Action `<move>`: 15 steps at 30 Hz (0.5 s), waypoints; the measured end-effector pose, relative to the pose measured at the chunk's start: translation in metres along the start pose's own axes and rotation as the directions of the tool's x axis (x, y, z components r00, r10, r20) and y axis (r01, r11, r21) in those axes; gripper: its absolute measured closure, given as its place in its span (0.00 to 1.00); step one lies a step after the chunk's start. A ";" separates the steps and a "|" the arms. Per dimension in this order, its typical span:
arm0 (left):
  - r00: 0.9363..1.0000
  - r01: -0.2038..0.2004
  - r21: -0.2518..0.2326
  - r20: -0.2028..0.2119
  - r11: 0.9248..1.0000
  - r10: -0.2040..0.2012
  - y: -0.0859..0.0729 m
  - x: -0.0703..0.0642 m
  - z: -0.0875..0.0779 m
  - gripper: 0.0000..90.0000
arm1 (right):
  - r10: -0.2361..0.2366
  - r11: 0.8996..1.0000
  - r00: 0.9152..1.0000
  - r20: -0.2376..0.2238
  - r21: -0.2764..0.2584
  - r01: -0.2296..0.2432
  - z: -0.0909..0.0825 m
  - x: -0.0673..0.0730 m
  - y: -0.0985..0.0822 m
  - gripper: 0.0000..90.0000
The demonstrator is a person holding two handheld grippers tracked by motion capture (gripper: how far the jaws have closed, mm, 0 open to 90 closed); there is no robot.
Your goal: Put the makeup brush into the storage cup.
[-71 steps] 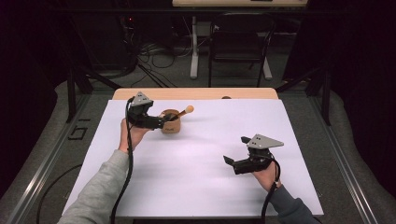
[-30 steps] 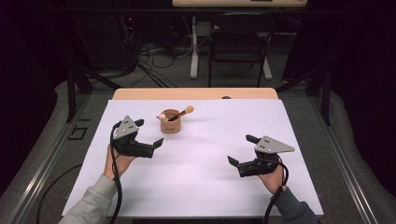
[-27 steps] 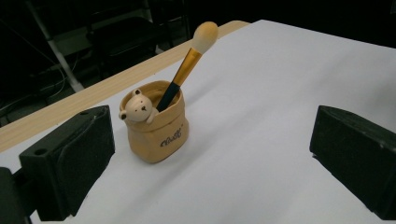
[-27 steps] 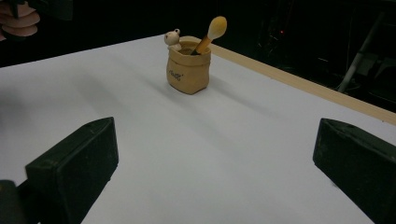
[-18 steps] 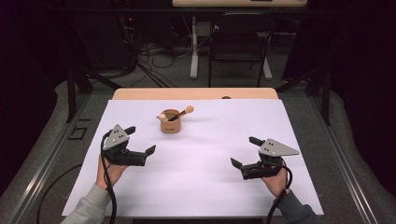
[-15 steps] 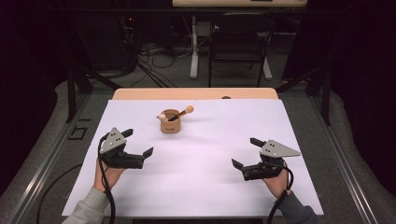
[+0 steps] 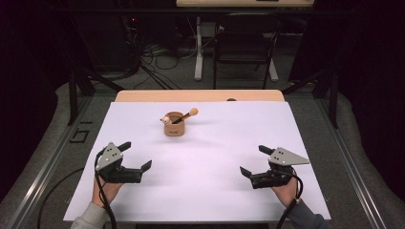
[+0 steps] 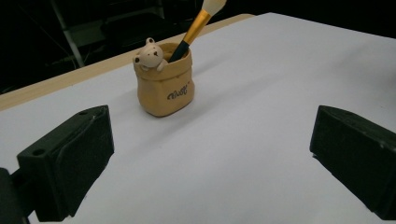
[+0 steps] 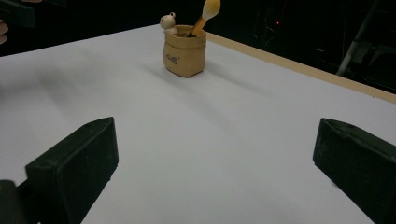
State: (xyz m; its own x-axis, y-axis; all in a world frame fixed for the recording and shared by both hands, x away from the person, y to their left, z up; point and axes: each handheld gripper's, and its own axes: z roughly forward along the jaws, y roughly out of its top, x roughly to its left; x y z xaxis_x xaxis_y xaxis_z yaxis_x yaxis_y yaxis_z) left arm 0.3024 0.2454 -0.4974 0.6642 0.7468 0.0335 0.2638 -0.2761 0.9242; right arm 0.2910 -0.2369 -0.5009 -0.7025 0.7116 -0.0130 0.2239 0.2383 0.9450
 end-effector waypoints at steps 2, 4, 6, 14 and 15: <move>1.000 -0.006 -0.003 -0.002 1.000 0.006 -0.005 -0.001 -0.001 0.00 | 0.000 1.000 1.000 0.002 0.011 0.000 -0.001 0.000 -0.001 0.00; 1.000 -0.015 0.003 -0.002 1.000 0.015 -0.009 -0.003 -0.002 0.00 | 0.004 1.000 1.000 0.008 0.011 -0.004 -0.002 0.000 -0.005 0.00; 1.000 -0.020 0.003 -0.012 1.000 0.020 -0.013 -0.005 -0.003 0.00 | 0.006 1.000 1.000 0.012 0.022 -0.006 -0.003 0.000 -0.008 0.00; 1.000 -0.011 0.008 -0.026 1.000 0.011 -0.024 -0.008 -0.004 0.00 | 0.022 0.999 0.999 0.048 0.027 -0.023 -0.008 0.000 -0.015 0.00; 0.999 -0.015 0.012 -0.030 1.000 0.015 -0.025 -0.009 -0.004 0.00 | 0.023 0.999 0.998 0.050 0.034 -0.024 -0.008 0.001 -0.016 0.00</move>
State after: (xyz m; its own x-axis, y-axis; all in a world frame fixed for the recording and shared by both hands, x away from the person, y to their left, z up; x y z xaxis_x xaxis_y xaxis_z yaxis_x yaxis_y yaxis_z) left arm 0.2869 0.2482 -0.5193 0.6470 0.7602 0.0587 0.2625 -0.2943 0.9190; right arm 0.2815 -0.2458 -0.5129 -0.6626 0.7490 -0.0078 0.2636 0.2429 0.9336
